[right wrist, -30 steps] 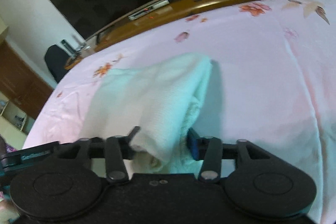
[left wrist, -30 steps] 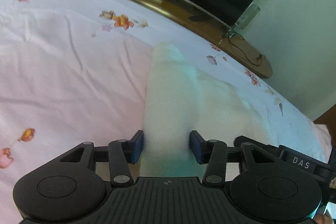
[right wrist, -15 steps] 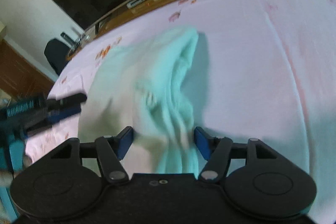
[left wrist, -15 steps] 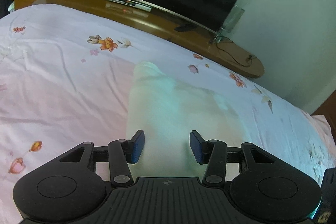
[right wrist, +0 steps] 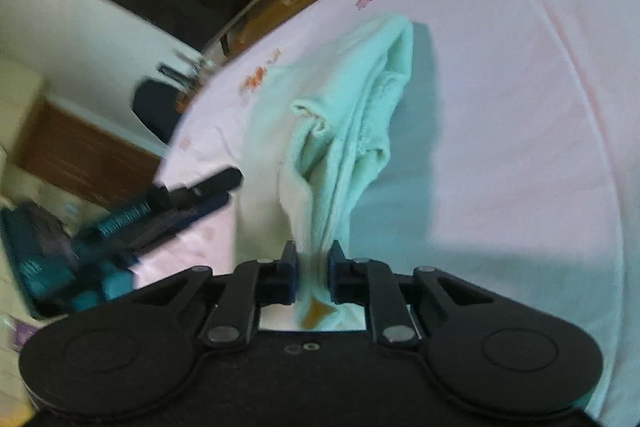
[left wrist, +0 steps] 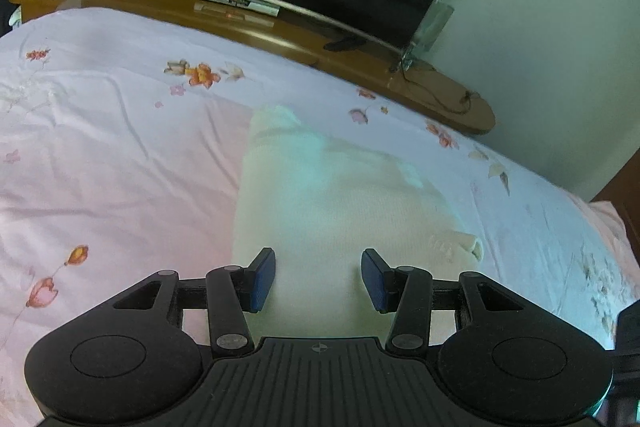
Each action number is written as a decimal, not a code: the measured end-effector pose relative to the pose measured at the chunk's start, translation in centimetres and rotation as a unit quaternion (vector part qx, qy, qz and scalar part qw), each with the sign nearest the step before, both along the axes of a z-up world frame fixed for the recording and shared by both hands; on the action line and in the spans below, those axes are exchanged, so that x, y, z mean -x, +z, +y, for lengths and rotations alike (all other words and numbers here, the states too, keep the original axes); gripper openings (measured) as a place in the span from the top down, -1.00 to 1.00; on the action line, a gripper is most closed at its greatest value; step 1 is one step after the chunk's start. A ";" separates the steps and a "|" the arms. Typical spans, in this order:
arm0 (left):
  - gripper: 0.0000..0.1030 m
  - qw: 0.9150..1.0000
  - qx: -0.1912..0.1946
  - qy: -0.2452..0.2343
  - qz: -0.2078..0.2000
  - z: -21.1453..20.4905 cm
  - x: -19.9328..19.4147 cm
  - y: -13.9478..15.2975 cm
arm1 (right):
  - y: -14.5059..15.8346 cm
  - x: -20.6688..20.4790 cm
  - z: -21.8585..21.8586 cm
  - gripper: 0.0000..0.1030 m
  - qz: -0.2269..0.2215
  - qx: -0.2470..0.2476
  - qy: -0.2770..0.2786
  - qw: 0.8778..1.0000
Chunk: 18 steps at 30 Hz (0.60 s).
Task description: Fold small clothes
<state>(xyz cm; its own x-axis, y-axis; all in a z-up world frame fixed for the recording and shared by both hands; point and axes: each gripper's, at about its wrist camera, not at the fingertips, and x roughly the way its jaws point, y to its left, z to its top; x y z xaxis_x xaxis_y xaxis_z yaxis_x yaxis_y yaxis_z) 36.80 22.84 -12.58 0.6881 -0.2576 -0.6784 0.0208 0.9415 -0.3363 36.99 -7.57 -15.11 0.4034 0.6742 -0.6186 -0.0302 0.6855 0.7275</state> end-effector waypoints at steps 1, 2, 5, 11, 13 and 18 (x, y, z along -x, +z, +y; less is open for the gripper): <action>0.09 1.000 -0.005 -0.001 0.007 -0.1 0.1 -0.5 | -0.7 -0.1 -0.4 0.72 0.011 0.020 -0.009 1.000; 0.09 1.000 -0.009 -0.002 0.014 -0.2 0.2 -0.9 | -1.5 -0.1 -0.5 0.71 0.020 0.060 -0.015 0.998; 0.09 1.000 -0.015 -0.002 0.022 -0.3 0.8 -1.9 | -1.9 0.1 -0.9 0.51 0.012 0.045 -0.018 0.999; 0.09 1.000 -0.010 0.006 0.017 -0.3 0.7 -1.4 | 0.6 -1.5 -1.2 -0.01 -0.034 0.061 -0.038 0.997; 0.09 1.000 -0.012 0.009 0.012 -0.5 0.3 -1.1 | 2.3 -1.2 -1.2 0.04 -0.082 0.091 -0.057 0.991; 0.09 1.000 -0.014 0.024 0.008 -1.3 -1.0 -1.2 | 6.4 -2.2 2.9 0.53 -0.197 0.188 -0.027 0.962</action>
